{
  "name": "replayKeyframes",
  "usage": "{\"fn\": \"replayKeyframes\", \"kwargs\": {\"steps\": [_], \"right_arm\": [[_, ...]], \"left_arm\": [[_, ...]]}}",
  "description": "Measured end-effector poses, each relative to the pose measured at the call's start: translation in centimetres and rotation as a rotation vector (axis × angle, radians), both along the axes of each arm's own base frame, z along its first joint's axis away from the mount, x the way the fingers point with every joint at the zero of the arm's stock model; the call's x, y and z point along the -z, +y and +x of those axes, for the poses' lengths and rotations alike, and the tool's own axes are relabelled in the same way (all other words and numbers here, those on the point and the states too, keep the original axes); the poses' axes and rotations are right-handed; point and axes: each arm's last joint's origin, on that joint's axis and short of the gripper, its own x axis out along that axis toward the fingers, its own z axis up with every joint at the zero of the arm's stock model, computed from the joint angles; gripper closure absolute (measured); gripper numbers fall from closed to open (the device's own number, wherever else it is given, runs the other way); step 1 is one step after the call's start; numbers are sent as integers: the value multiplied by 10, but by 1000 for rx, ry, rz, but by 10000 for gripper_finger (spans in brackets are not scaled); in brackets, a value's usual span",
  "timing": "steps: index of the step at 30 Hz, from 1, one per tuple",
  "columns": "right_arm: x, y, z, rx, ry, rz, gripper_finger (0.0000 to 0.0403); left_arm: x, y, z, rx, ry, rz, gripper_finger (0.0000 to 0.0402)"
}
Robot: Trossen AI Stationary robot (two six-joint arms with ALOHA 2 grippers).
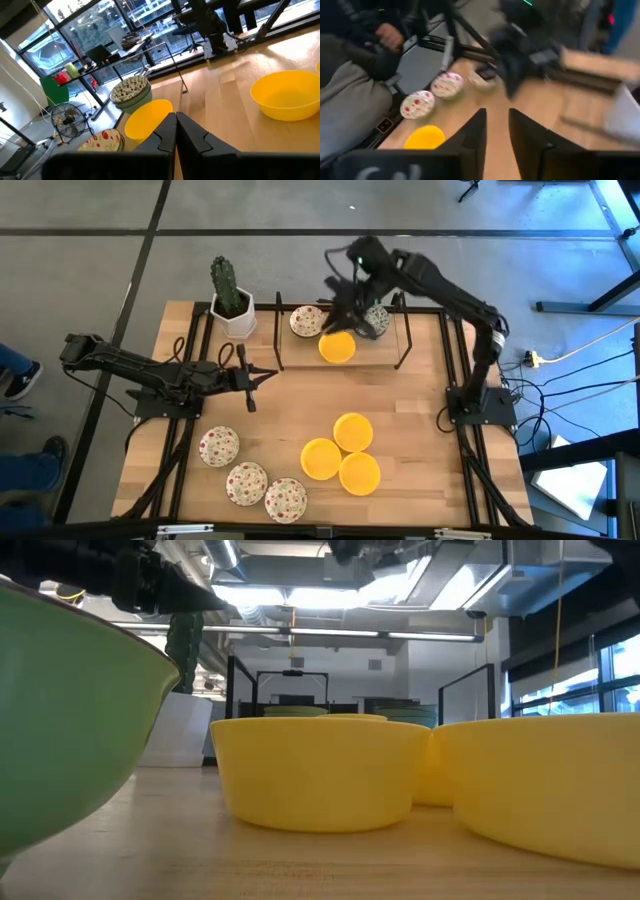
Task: Pick & Place Mini bowls
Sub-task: Stack the left green bowl on top of the green bowls on the shelf
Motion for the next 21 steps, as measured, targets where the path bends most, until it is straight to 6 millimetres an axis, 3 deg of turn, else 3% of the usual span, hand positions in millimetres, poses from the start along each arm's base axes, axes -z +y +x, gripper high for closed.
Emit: {"fn": "replayKeyframes", "kwargs": {"steps": [5,8,11,15,21], "right_arm": [[-8,69,3,-59,-96,-65,386],[6,103,3,-27,-142,-64,396],[29,132,-11,-101,-191,-62,396],[61,153,-51,-162,-251,-44,399],[115,164,-104,-146,-410,76,400]], "left_arm": [[0,0,0,-2,-3,-13,396],[0,0,0,-2,-5,-17,394],[0,0,0,-2,-6,-18,394],[0,0,0,-1,-6,-18,393],[-1,0,0,4,-23,-42,398]]}}
